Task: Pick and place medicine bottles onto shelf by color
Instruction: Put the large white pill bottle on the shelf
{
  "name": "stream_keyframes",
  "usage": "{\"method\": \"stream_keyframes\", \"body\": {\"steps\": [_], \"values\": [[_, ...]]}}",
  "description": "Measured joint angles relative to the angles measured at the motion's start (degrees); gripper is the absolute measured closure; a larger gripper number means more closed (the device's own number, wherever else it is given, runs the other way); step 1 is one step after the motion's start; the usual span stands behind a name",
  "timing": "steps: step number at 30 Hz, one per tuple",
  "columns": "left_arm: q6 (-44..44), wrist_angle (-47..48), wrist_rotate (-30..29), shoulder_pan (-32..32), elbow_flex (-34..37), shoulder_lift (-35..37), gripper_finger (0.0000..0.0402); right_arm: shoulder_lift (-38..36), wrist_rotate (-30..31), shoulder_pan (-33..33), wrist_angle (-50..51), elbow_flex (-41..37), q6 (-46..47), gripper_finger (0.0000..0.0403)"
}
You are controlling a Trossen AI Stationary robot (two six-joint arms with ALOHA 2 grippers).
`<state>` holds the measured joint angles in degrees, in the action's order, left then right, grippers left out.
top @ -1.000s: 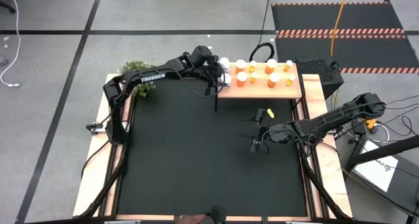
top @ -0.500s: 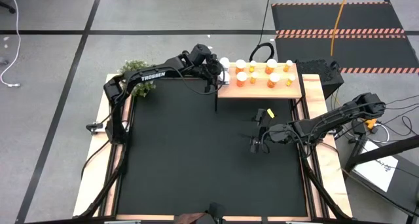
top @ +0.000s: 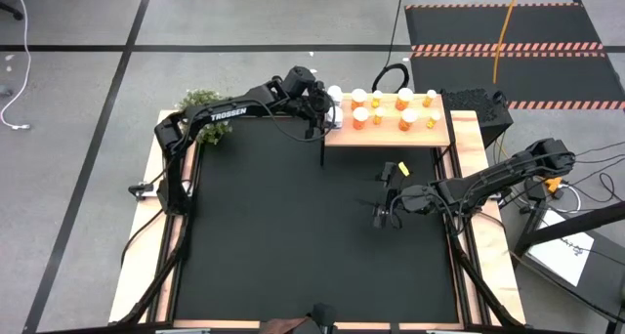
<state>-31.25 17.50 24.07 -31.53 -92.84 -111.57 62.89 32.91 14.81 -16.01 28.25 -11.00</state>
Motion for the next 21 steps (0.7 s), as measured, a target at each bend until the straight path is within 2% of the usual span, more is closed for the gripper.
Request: {"method": "stream_keyframes", "body": {"steps": [10, 21], "values": [[0.03, -0.13, 0.13, 0.00, 0.00, 0.04, 0.0171, 0.00, 0.00, 0.00, 0.00, 0.00, 0.02, 0.0124], [2.75, -1.30, 0.96, 0.00, -0.19, 0.09, 0.0104, 0.00, 0.00, 0.00, 0.00, 0.02, 0.03, 0.0124]]}}
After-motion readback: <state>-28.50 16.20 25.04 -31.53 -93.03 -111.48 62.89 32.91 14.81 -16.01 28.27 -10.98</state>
